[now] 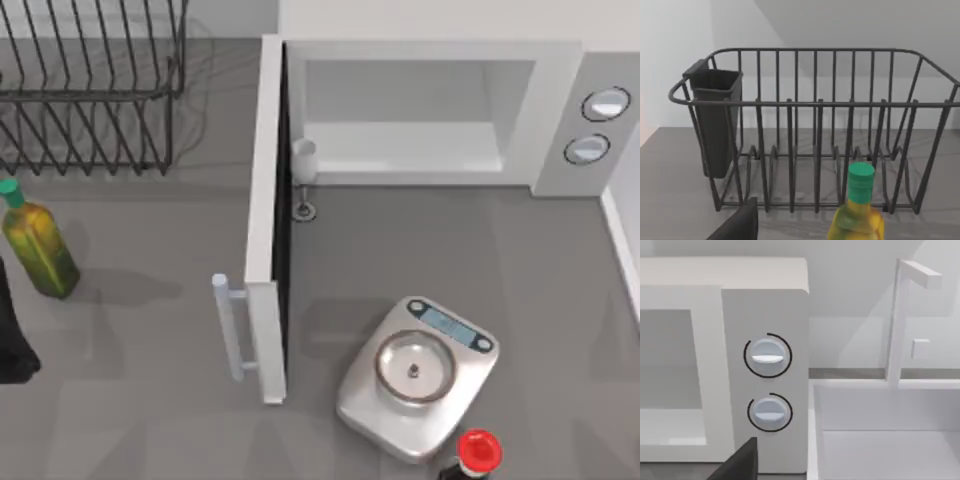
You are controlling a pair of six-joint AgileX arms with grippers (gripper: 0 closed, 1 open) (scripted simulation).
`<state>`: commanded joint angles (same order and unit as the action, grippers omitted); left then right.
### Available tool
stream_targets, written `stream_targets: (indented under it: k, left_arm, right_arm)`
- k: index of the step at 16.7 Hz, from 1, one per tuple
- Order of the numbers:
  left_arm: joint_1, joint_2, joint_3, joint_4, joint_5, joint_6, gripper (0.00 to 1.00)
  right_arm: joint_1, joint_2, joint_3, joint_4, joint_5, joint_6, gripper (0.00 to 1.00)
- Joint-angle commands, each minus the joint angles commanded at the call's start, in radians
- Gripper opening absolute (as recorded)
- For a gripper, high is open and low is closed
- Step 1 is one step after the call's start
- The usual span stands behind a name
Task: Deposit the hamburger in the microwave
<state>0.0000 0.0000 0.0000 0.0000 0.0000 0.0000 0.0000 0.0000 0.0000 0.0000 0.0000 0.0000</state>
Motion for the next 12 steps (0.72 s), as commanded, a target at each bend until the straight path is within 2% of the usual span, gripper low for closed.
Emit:
stream_targets:
  k: [5, 12]
  left_arm:
    - [0.000, 0.000, 0.000, 0.000, 0.000, 0.000, 1.00]
    - [0.000, 0.000, 0.000, 0.000, 0.000, 0.000, 1.00]
  right_arm:
    - [0.005, 0.067, 0.049, -0.063, 0.000, -0.060, 1.00]
    - [0.034, 0.552, 0.329, -0.436, 0.002, -0.407, 1.00]
